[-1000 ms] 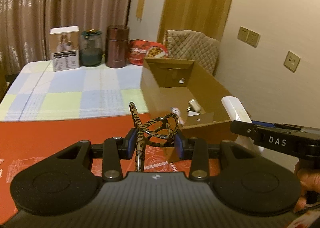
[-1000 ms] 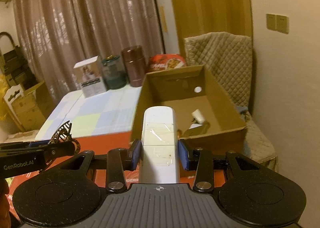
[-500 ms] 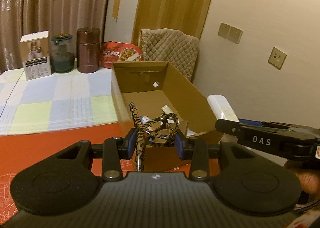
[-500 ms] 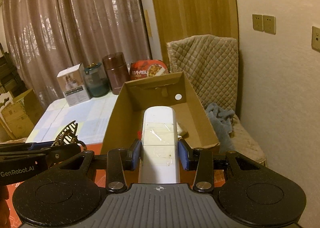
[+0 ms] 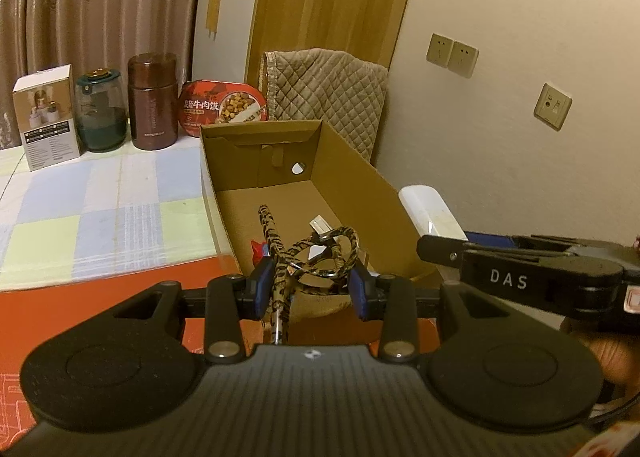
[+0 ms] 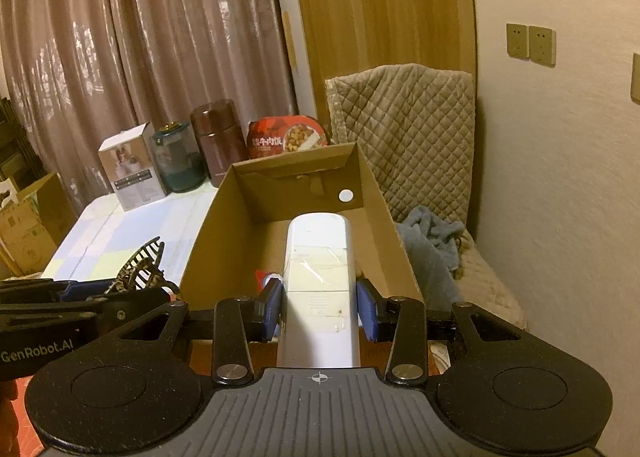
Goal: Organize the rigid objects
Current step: 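Carry the brown clip and white stick over the cardboard box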
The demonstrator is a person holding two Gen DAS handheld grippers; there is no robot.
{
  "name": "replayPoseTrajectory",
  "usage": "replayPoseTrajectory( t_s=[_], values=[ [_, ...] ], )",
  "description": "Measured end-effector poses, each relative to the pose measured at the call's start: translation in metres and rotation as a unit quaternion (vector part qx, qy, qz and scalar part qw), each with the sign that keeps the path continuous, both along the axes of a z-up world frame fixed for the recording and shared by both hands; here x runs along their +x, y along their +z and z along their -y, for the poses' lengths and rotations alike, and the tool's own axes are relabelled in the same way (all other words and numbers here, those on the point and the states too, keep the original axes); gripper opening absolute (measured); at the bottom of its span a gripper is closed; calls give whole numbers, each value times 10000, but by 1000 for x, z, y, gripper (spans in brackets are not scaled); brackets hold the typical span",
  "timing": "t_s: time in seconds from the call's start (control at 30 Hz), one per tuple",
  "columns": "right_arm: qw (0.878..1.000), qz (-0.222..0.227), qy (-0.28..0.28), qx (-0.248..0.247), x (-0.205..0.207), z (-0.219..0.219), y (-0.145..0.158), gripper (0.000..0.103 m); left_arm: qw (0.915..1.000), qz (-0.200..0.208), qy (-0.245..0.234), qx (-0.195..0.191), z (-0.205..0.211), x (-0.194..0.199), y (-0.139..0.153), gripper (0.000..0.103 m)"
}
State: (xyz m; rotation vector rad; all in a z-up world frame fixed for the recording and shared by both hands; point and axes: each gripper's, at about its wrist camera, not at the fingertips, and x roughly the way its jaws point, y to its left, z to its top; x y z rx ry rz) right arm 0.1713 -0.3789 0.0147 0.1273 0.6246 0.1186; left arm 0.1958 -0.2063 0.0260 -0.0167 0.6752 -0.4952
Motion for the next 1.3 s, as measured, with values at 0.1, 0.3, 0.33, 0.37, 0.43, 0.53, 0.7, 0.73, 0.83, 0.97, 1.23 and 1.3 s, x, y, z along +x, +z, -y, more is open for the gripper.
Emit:
replayPoseTrajectory(
  t_s=[0.1,0.3,0.33,0.37,0.43,0.53,0.7,0.73,0.83,0.97,1.23,1.3],
  values=[
    [10000,-54,45,27,13,4,-2,37,10000,-33,-34,14,4,11,-3,34],
    [9996,-239,113,87,51,13,-5,37,9999,-61,-115,66,12,42,-7,34],
    [9995,-264,139,73,59,14,-4,37,9999,-72,-114,69,13,50,-8,34],
    [9994,-287,162,58,67,15,-4,37,9999,-75,-104,84,14,57,-9,34],
    [9992,-344,201,73,82,17,-5,37,9999,-72,-88,120,16,72,-11,34],
    [9985,-459,286,100,107,18,-7,37,9998,-54,-108,162,21,94,-13,34],
    [9974,-609,361,140,144,18,-13,37,9995,-13,-174,276,34,128,-16,34],
    [9972,-633,371,131,151,18,-14,37,9995,-33,-170,272,36,134,-17,34],
    [9964,-735,398,147,168,19,-19,37,9993,-67,-153,337,40,151,-22,34],
    [9953,-856,427,156,185,19,-25,37,9990,-132,-146,405,45,169,-28,34],
    [9940,-984,444,198,204,20,-33,37,9983,-172,-199,513,51,190,-34,34],
    [9937,-1006,445,198,206,19,-35,37,9982,-207,-204,517,52,193,-37,34]
  ],
)
